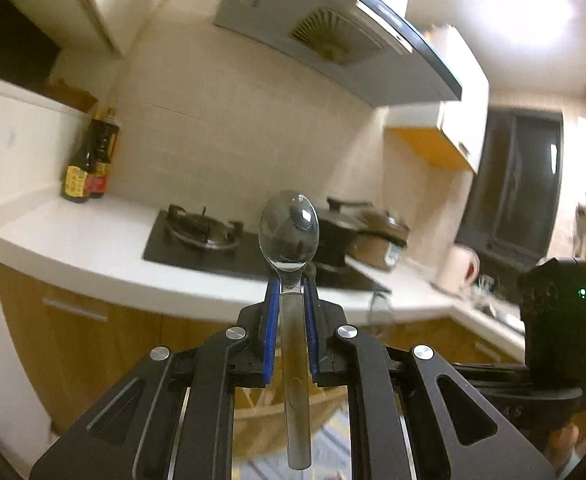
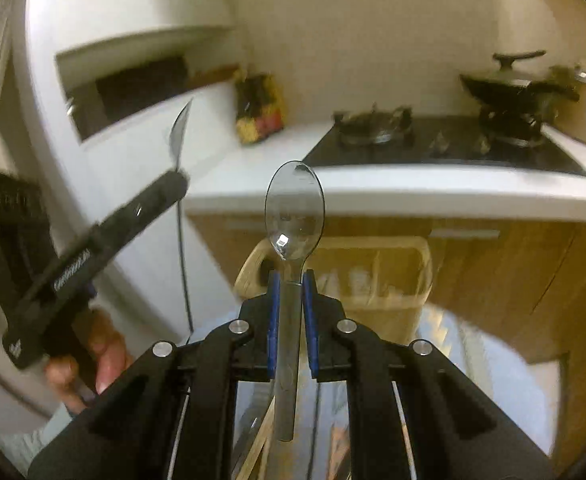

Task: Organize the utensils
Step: 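Lift the clear spoon with the left tool and lower it into the caddy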

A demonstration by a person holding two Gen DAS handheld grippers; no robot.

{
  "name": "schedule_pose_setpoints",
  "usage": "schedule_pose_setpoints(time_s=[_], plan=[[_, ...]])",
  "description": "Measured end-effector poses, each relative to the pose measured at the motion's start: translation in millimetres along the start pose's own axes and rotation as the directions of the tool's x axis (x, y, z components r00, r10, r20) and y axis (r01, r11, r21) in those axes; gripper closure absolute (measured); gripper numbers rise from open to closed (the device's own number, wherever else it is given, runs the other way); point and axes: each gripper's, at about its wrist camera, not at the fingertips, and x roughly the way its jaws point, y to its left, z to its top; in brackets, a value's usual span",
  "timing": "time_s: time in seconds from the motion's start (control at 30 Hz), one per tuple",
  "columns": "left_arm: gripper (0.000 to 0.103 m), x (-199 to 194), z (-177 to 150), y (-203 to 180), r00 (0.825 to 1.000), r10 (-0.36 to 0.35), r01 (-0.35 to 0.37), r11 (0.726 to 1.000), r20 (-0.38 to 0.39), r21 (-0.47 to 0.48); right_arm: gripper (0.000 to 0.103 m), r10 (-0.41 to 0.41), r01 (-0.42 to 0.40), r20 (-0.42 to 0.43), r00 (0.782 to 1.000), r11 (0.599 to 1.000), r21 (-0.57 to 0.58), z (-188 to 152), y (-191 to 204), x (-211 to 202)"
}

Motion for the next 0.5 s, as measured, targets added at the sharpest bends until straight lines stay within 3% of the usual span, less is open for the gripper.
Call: schedule_pose_setpoints(time_s=[0.17, 0.3, 0.43, 0.5], plan=[[0.093, 21.6, -3.2, 7.9, 0.987, 0.129, -0.13, 0.992, 0.097, -0.001, 0.094, -0.081, 0.081, 0.145, 0.986, 0.997, 0.005, 25.8, -14.6, 6.9], [0.093, 37.1, -10.7, 6.0, 0.972, 0.195, -0.201, 0.979, 0.131, 0.035, 0.094, -0.172, 0.176, 0.306, 0.936, 0.984, 0.013, 32.7, -30.3, 5.4], [0.093, 49.4, -17.9, 11.2, 0.964, 0.225, -0.232, 0.972, 0.142, 0.028, 0.094, -0.238, 0.236, 0.36, 0.902, 0.971, 0.05, 31.9, -45.6, 23.3], [0.093, 55.1, -23.9, 18.0, 0.956, 0.255, -0.258, 0.966, 0.147, 0.0, 0.094, -0.251, 0.247, 0.365, 0.897, 0.967, 0.059, 28.5, -49.9, 31.7]])
